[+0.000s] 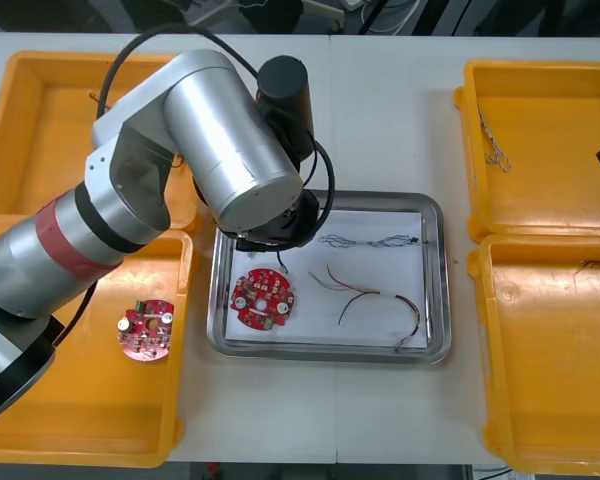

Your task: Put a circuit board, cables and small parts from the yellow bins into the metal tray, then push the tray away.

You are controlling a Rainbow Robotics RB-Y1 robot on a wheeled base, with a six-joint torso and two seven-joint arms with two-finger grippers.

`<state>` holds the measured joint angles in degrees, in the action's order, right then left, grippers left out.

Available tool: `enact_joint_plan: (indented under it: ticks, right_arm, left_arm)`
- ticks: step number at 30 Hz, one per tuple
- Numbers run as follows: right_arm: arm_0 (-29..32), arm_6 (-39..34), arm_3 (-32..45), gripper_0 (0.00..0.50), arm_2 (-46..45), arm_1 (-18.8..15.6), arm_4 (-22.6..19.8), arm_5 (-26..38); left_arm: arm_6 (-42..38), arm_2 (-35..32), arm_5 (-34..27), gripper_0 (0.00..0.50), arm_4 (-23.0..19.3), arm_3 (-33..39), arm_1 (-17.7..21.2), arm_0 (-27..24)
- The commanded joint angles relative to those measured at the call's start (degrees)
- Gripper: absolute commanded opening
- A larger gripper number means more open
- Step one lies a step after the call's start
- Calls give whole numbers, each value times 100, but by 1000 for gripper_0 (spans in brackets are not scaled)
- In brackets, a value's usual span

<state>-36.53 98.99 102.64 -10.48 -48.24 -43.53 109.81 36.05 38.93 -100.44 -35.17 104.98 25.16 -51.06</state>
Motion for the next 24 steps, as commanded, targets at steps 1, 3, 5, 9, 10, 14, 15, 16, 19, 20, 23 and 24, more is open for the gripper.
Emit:
enact_joint_plan:
  ticks: [1, 3, 5, 9, 10, 14, 15, 16, 19, 20, 23, 24]
  right_arm:
    - [498, -231, 186, 500, -701, -282, 12, 19]
    - [656, -248, 195, 500, -841, -282, -6, 19]
    - [797, -292, 213, 500, -938, -282, 3, 19]
    - [1095, -380, 301, 500, -1079, -282, 91, 19]
    - [1219, -415, 380, 500, -1131, -282, 82, 19]
    - [1544, -758, 705, 500, -1219, -256, 29, 19]
    - [1640, -855, 810, 500, -1219, -247, 12, 19]
    - [1746, -969, 925, 500, -1219, -238, 12, 19]
    - [1957, -1162, 1206, 500, -1298, -159, -41, 19]
    - [1992, -1180, 1259, 500, -1307, -133, -50, 19]
    - [2141, -1206, 1452, 500, -1457, 34, -67, 19]
    - [2203, -1224, 1513, 500, -1492, 96, -76, 19]
  left_arm:
    - [-477, 334, 420, 0, 36, -347, -213, -149]
    - [-503, 431, 561, 0, 71, -470, -222, -158]
    - [-538, 510, 719, 0, 115, -566, -231, -167]
    - [-564, 633, 1053, 0, 133, -795, -231, -167]
    - [-573, 668, 1150, 0, 150, -857, -239, -167]
    - [-591, 818, 1431, 0, 247, -1059, -274, -176]
    - [-600, 853, 1501, 0, 282, -1129, -283, -185]
    - [-608, 888, 1572, 0, 291, -1191, -292, -193]
    - [-600, 897, 1651, 0, 291, -1296, -310, -202]
    - [-608, 897, 1651, 0, 291, -1305, -310, -202]
    - [-608, 897, 1651, 0, 282, -1305, -310, -202]
    - [-600, 906, 1651, 0, 282, -1296, -310, -202]
